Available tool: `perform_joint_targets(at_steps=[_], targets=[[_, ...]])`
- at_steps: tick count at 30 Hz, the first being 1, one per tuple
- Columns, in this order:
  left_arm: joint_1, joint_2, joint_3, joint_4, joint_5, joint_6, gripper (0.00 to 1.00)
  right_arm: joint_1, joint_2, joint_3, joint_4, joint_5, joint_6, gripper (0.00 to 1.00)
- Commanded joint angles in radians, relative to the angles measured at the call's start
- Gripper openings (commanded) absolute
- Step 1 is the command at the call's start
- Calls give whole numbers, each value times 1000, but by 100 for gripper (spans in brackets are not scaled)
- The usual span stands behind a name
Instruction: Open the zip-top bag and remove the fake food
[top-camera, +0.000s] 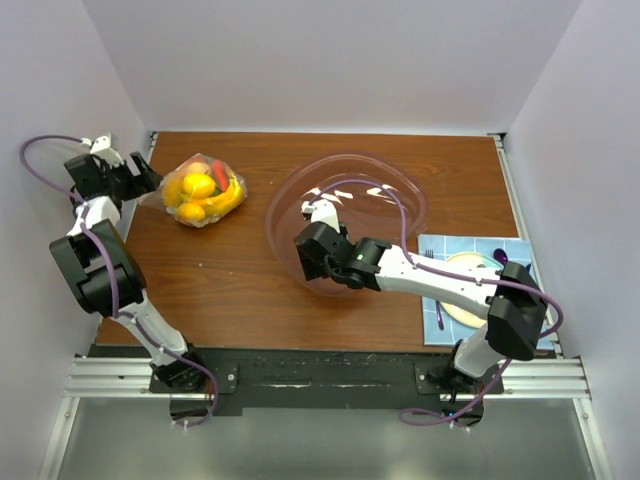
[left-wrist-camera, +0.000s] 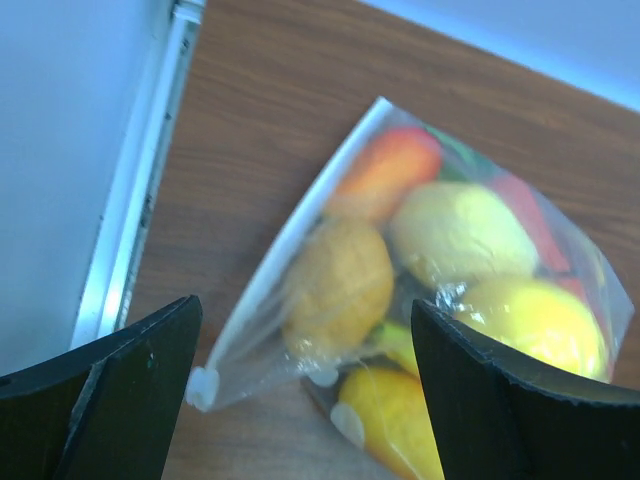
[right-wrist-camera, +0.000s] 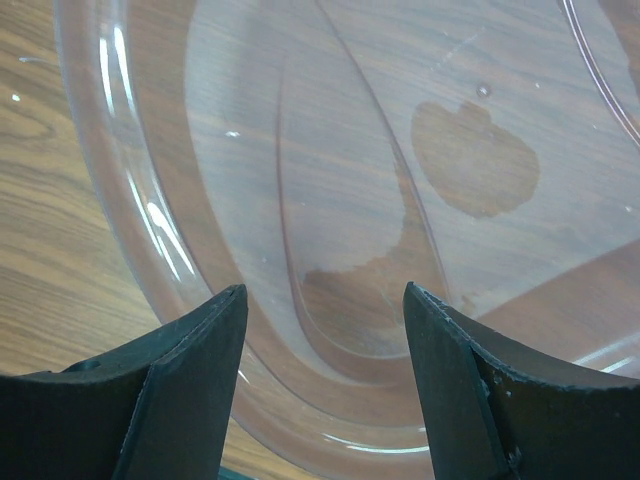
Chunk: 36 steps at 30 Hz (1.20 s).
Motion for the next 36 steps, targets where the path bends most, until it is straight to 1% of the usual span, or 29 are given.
perform_joint_targets(at_steps=[1,6,7,10,14,15,16,17,18,19,21,25,26,27,28,29,31,32,34,35,36], targets=[[-2,45,4,153,-109,-97,91,4,-4,-12,78,-24,-17,68],[-31,87,10,184,-194,-86,92,5,5,-9,89,-35,-16,68],[-41,92,4,202,-253,-77,93,5,5,-10,86,-35,-17,68],[-45,110,10,208,-307,-57,94,4,4,-9,84,-32,-19,68],[-45,151,21,176,-263,-54,93,5,5,1,67,-30,-16,68],[-43,151,17,171,-243,-57,87,4,5,4,64,-30,-11,68],[-43,153,12,170,-191,-61,82,4,5,13,60,-30,-11,68],[-43,151,9,168,-166,-66,75,4,4,19,46,-30,-10,68],[-45,151,10,161,-145,-81,57,4,4,24,38,-27,-8,68],[-45,147,10,148,-104,-87,49,4,-3,36,32,-26,-8,68],[-46,138,13,135,-73,-94,37,4,-7,48,9,-15,-5,68],[-48,107,15,86,-11,-101,36,4,-36,76,-28,-3,6,67],[-48,92,17,73,1,-103,33,5,-42,80,-37,-3,7,67],[-48,82,27,56,13,-104,17,4,-47,88,-40,2,13,66],[-49,72,32,23,36,-104,6,5,-55,89,-46,5,16,65],[-49,44,38,4,49,-104,0,4,-68,94,-55,7,21,64],[-49,9,40,-57,82,-97,0,5,-81,102,-63,11,29,63],[-48,-35,33,-71,98,-85,0,7,-85,106,-77,16,33,60],[-48,-82,-9,-126,162,-63,0,7,-101,117,-92,30,36,56],[-49,-126,-26,-152,182,-23,0,11,-104,123,-115,36,39,52],[-52,-151,-80,-195,200,0,0,13,-108,132,-126,42,46,49]])
